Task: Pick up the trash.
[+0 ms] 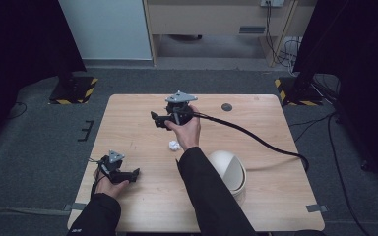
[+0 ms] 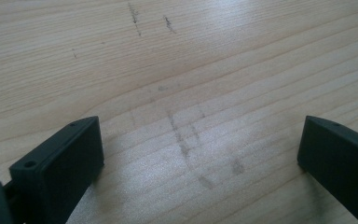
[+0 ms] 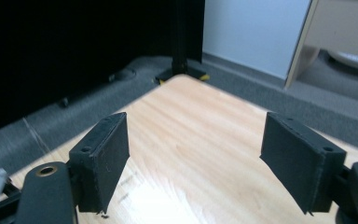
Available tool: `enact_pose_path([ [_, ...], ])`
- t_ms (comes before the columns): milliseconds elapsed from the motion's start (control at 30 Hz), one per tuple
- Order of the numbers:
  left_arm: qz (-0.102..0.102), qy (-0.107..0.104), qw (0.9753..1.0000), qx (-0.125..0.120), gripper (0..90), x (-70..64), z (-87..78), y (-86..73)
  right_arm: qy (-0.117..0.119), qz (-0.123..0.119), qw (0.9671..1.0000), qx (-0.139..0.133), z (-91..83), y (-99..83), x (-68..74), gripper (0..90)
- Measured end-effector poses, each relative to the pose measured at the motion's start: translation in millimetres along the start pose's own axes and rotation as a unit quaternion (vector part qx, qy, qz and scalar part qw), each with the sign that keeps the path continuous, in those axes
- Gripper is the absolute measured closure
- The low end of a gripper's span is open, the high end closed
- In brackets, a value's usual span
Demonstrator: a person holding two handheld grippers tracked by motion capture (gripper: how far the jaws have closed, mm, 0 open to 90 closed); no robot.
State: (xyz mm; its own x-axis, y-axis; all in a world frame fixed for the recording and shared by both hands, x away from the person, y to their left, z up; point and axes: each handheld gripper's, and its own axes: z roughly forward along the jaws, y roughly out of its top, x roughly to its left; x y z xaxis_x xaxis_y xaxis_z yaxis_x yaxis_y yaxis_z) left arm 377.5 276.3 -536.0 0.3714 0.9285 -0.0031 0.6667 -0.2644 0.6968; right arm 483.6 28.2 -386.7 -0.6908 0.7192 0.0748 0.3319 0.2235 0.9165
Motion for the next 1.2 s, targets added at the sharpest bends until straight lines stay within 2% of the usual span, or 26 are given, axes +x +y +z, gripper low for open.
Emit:
enact_pose_path([
  [33, 0.000, 0.000, 1.0000, 0.000, 0.0, 0.0, 0.0, 0.0, 0.000, 0.000, 1.0000, 0.000, 0.0, 0.0, 0.0, 23.8],
  [100, -0.001, 0.000, 1.0000, -0.001, 0.0, 0.0, 0.2, 0.0, 0.000, 0.001, 0.9999, 0.017, 12.1, -15.2, 5.7, 25.9],
  [167, -0.001, -0.001, 1.0000, -0.001, 0.0, 0.0, 0.2, -0.1, -0.006, 0.001, 0.9996, 0.026, 19.0, -25.3, 9.2, 26.5],
  [300, 0.000, -0.001, 1.0000, -0.001, 0.0, 0.1, 0.1, -0.1, -0.028, -0.015, 0.9987, 0.039, 28.7, -45.4, 13.5, 27.6],
  [467, 0.001, -0.001, 1.0000, 0.001, 0.0, 0.2, -0.1, -0.1, -0.054, -0.013, 0.9968, 0.057, 35.6, -70.0, 8.1, 29.9],
  [633, 0.001, -0.001, 1.0000, 0.000, 0.0, 0.2, 0.1, 0.0, -0.063, -0.019, 0.9944, 0.083, 40.2, -84.9, 4.2, 28.8],
  [667, 0.001, -0.001, 1.0000, 0.000, 0.0, 0.2, 0.1, 0.0, -0.070, -0.029, 0.9921, 0.100, 43.4, -91.2, 4.3, 28.5],
  [733, 0.002, -0.001, 1.0000, 0.000, 0.0, 0.3, 0.0, 0.0, -0.075, -0.033, 0.9896, 0.118, 46.7, -97.8, 4.8, 27.9],
  [833, 0.002, -0.001, 1.0000, 0.000, 0.0, 0.3, 0.0, 0.0, -0.079, -0.030, 0.9857, 0.146, 52.4, -109.6, 5.5, 29.5],
  [967, 0.002, -0.001, 1.0000, 0.000, 0.0, 0.3, 0.1, 0.0, -0.090, -0.011, 0.9844, 0.151, 55.3, -124.7, 3.5, 31.0],
  [1033, 0.002, -0.001, 1.0000, 0.000, 0.0, 0.3, 0.1, 0.0, -0.096, -0.019, 0.9820, 0.161, 55.4, -128.0, 2.6, 31.2],
  [1200, 0.002, -0.001, 1.0000, 0.000, 0.0, 0.3, 0.1, 0.0, -0.106, -0.019, 0.9799, 0.168, 55.4, -129.8, 2.5, 33.5],
])
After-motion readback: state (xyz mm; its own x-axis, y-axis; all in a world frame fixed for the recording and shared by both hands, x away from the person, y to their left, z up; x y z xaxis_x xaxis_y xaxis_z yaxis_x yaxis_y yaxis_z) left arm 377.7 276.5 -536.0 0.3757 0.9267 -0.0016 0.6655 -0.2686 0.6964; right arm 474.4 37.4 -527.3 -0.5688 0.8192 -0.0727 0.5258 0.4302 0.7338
